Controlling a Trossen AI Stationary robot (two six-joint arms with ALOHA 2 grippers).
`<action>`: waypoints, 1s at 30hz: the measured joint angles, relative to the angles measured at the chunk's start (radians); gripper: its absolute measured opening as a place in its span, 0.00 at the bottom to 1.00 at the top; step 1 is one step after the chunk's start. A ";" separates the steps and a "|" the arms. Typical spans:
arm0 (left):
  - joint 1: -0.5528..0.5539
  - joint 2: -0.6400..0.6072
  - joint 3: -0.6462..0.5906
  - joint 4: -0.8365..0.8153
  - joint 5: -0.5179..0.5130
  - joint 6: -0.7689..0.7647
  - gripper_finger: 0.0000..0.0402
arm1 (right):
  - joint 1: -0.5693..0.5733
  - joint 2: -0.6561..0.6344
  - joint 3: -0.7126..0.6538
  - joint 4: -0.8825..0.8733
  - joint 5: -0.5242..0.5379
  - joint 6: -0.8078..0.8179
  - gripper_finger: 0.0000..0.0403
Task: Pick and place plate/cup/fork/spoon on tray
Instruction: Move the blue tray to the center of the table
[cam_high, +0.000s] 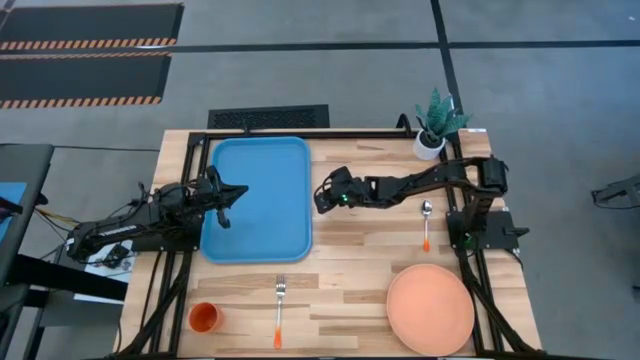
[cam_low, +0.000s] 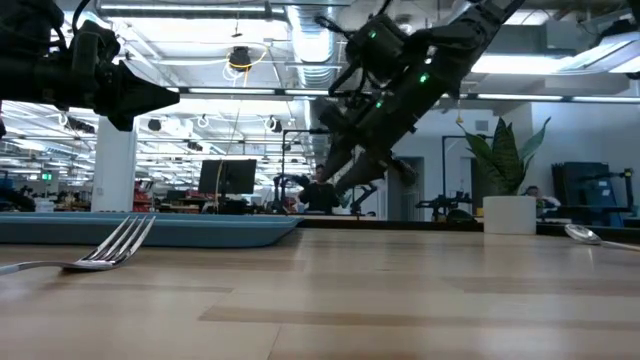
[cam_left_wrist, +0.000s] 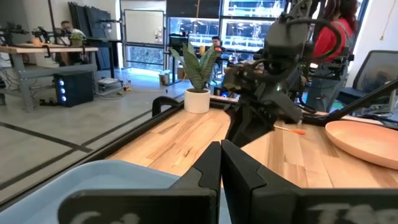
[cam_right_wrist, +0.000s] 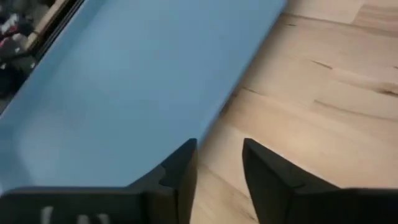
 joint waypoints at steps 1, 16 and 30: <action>0.000 0.000 0.000 0.000 0.000 0.000 0.00 | -0.003 0.008 0.001 -0.001 -0.006 0.001 0.42; 0.000 0.001 0.000 0.000 -0.001 0.000 0.00 | -0.016 0.274 0.294 -0.127 -0.046 0.000 0.48; 0.000 0.001 0.000 0.000 -0.001 0.000 0.00 | -0.028 0.425 0.560 -0.400 0.007 0.076 0.35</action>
